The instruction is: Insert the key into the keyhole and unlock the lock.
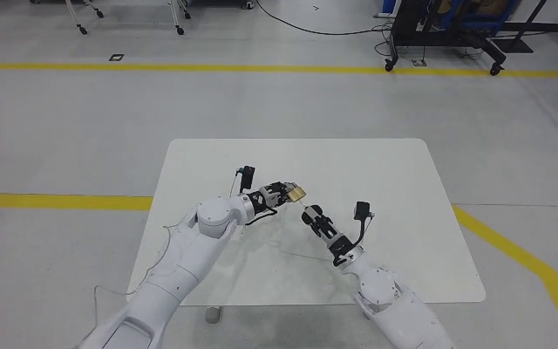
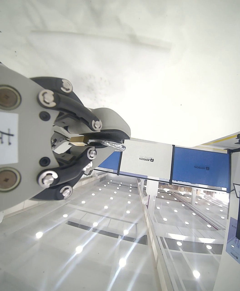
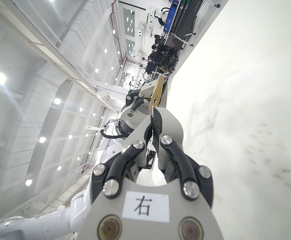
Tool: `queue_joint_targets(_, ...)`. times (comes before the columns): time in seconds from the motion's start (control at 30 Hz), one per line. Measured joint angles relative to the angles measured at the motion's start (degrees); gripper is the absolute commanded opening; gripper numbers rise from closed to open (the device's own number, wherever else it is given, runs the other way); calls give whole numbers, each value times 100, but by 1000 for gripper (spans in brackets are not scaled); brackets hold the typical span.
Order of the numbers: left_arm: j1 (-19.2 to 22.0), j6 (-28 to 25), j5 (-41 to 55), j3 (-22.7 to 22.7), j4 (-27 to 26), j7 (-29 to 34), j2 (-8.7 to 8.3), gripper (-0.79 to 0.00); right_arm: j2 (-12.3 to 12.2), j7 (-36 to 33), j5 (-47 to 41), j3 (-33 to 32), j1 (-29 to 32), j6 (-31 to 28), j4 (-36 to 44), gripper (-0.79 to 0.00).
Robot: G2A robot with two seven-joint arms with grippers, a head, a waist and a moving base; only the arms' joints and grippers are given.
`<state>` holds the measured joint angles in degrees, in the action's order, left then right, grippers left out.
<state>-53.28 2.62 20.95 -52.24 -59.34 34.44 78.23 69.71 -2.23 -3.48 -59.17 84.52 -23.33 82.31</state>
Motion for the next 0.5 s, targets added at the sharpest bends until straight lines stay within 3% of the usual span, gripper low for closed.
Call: queue_joint_targets(0.5,-11,-11,-82,-16,31,35,47,-785,88,206,176,-38,-1,270,43,-785)
